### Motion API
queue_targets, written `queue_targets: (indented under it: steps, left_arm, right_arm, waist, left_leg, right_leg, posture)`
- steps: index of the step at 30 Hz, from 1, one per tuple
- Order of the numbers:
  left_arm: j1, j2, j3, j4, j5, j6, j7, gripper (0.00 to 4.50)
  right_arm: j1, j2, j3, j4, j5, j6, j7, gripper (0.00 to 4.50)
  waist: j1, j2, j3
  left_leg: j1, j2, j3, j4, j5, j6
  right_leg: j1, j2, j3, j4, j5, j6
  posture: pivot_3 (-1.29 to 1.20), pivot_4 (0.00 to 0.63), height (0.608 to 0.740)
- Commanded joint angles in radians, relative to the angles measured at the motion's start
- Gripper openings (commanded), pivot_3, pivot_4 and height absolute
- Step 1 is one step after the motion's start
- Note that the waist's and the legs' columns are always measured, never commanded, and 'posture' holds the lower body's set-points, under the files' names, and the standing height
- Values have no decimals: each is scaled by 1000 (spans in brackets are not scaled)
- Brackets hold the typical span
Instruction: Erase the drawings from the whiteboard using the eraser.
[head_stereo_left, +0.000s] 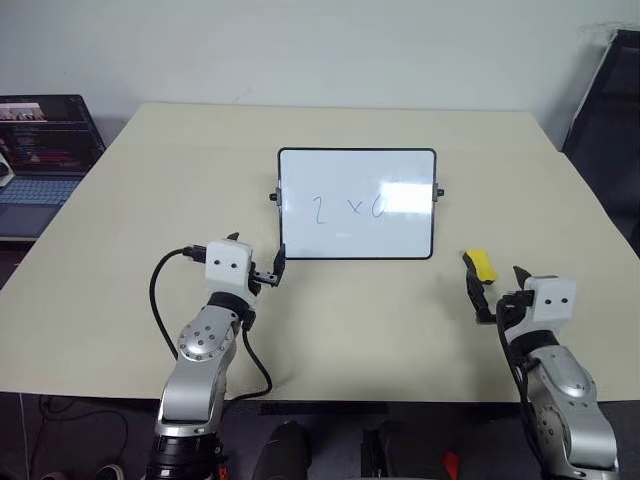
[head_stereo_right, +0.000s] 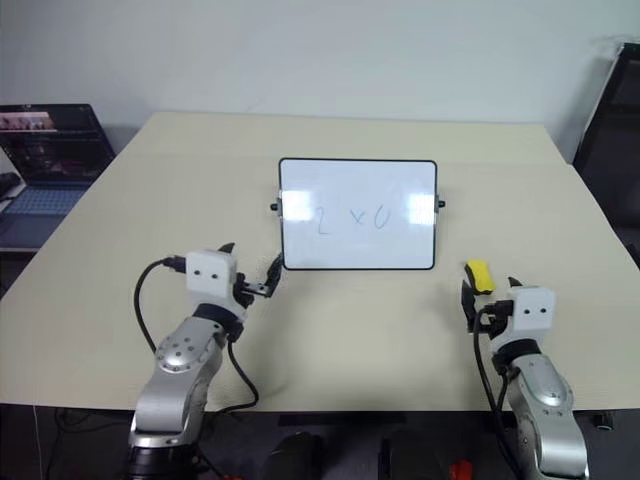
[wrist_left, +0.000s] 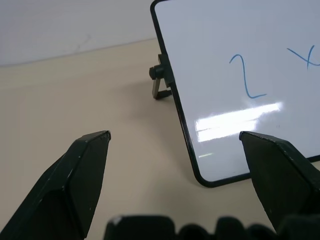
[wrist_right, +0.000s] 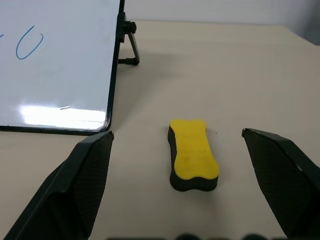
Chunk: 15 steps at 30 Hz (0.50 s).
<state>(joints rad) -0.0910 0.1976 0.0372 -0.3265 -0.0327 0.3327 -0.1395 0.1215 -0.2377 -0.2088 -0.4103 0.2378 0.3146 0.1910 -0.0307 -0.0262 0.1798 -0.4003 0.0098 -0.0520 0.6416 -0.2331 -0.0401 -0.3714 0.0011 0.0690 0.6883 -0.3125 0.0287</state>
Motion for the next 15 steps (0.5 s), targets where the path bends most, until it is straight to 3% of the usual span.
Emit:
queue_targets:
  steps: [1, 7, 12, 15]
  left_arm:
    - [5, -13, -34, -30, 18, -18, 7, 4500]
    - [-3, -21, -54, -20, 26, 5, 4, 4500]
    - [-17, 50, -47, -44, -2, 45, -74, 4500]
    - [-27, 139, -42, -91, -87, 106, -217, 4500]
  right_arm:
    - [-18, -13, -29, -33, 20, 38, -11, 4484]
    - [-4, -50, -18, -72, -15, 50, -15, 4484]
    - [9, -74, -7, -107, -47, 51, -14, 4484]
    - [-32, -101, 31, -106, -54, 82, 12, 4484]
  waist:
    - [0, 0, 0]
    - [0, 0, 0]
    - [-1, 0, 0]
    - [-3, 0, 0]
  left_leg:
    - [0, 0, 0, 0, 0, 0]
    - [0, 0, 0, 0, 0, 0]
    - [0, 0, 0, 0, 0, 0]
    - [0, 0, 1, 0, 0, 0]
  right_leg:
    - [0, 0, 0, 0, 0, 0]
    - [0, 0, 0, 0, 0, 0]
    - [0, 0, 0, 0, 0, 1]
    - [0, 0, 0, 0, 0, 1]
  posture:
    - [0, 150, 740]
    - [0, 150, 740]
    - [0, 150, 740]
    - [0, 150, 740]
